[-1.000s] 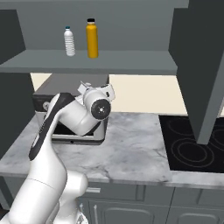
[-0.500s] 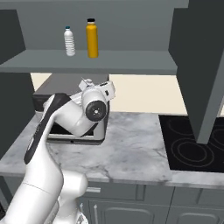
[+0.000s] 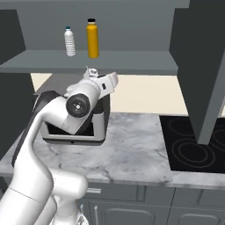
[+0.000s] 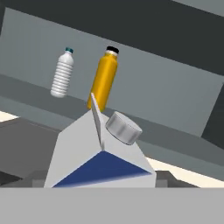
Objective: Pick the water bottle, milk, bottled water from the counter and place them in the open cabinet.
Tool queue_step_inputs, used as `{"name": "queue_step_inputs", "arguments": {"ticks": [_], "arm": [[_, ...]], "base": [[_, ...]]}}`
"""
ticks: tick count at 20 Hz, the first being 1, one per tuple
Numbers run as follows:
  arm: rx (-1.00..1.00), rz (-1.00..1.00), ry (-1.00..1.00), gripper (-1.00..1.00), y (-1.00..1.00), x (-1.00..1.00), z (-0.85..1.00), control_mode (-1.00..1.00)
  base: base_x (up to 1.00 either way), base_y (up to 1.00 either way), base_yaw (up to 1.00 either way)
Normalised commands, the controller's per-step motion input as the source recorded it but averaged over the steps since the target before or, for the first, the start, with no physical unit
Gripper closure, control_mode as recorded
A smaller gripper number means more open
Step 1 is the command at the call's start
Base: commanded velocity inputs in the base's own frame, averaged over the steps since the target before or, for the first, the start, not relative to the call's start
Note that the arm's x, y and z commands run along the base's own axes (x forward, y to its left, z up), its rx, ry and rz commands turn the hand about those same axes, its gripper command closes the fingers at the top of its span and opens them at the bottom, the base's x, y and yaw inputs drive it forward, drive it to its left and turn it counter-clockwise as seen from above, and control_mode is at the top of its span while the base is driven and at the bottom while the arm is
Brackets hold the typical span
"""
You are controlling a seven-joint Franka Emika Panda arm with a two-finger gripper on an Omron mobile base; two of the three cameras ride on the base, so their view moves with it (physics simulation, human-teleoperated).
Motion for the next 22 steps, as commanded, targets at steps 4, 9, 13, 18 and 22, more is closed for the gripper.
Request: {"name": "queue_step_inputs", "arguments": {"ticks": [4,9,13,18,22], "arm": [[0.03,-0.08,0.0,1.0,-0.38,-0.2,0.65,-1.0],[0.03,0.0,-0.03,1.0,-0.19,-0.09,0.57,-1.0],[0.05,0.0,-0.02,1.0,-0.07,0.0,0.48,-1.0],[0.05,0.0,0.0,1.0,-0.02,0.13,0.36,-1.0],[0.05,0.0,0.0,1.0,0.0,0.25,0.1,-1.0]], "base": [[0.0,0.0,0.0],[0.0,0.0,0.0],[0.0,0.0,0.0],[0.0,0.0,0.0],[0.0,0.0,0.0]]}}
